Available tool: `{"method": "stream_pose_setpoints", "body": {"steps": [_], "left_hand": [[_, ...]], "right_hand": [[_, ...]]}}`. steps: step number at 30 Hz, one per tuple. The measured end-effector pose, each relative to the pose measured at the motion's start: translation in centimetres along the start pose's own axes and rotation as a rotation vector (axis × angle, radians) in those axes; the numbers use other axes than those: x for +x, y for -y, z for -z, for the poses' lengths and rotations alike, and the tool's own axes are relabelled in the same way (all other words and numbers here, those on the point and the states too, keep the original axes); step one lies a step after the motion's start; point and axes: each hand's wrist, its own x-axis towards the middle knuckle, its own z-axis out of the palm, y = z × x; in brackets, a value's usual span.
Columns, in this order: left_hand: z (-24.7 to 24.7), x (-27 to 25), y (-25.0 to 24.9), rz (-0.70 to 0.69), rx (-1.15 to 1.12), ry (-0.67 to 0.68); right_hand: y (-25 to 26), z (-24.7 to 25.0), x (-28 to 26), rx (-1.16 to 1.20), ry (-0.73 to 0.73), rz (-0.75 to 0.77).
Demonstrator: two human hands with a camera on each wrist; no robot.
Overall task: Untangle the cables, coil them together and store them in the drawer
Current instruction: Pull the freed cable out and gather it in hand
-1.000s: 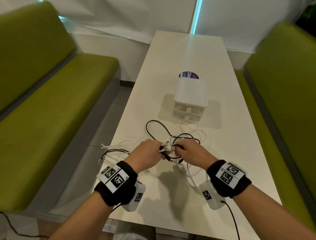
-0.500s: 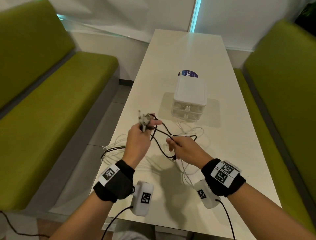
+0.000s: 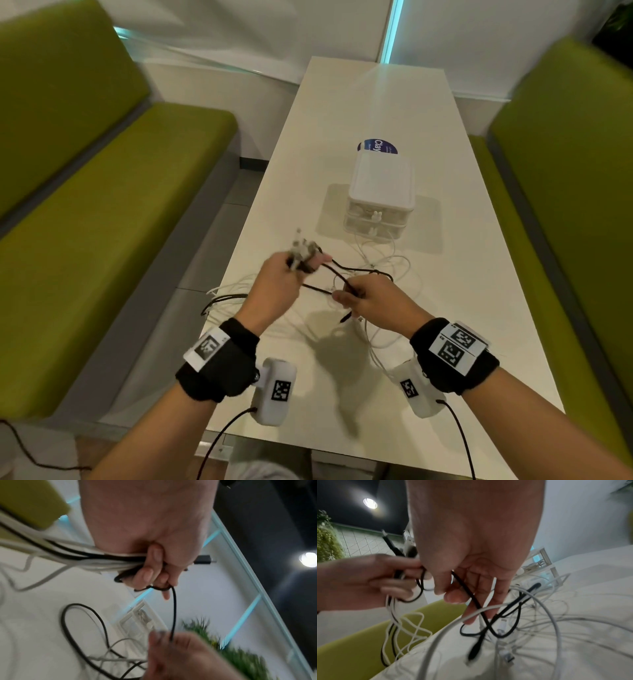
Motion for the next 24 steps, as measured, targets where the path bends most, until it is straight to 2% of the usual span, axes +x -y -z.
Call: {"method": "stream_pose_setpoints", "body": {"steps": [2,4,6,8,11,13,15,19,24], "left_hand": [[1.0,0.4,-0.7,0.056,-0.273,-0.166],[1.8,0.7,-0.7,0.068,-0.348,-0.265],[1.6,0.8,0.0,0.055,-0.195,-0.231],[0.5,0.8,1.5,0.003,0.079,-0.124],[-1.1,0.1,2.8,-0.003,0.351,0.009],[-1.8,-0.1,3.1,0.022,0.339,0.071],[-2.1,-0.6,2.9,0.014,0.292,0.076],[-2.4,-1.3,2.3,-0.054,0.221,-0.043],[-2.4,-0.9,2.5,-0.034,0.195,-0.046]], "right_hand": [[-0.4,-0.2,-0.3,0.014,0.027,-0.031],[-0.5,-0.3,-0.5,0.042,0.025,-0.042],[-0.4,-0.2,-0.4,0.057,0.001,-0.059],[0.0,0.0,-0.2,0.037,-0.001,-0.065],[0.8,0.2,-0.1,-0.056,0.074,-0.028],[1.1,0.2,-0.2,-0.112,0.158,-0.026],[1.3,0.2,-0.3,-0.13,0.212,-0.037],[1.3,-0.3,-0.3,-0.098,0.28,-0.028],[1.1,-1.2,-0.3,-0.179,0.257,0.068]]}}
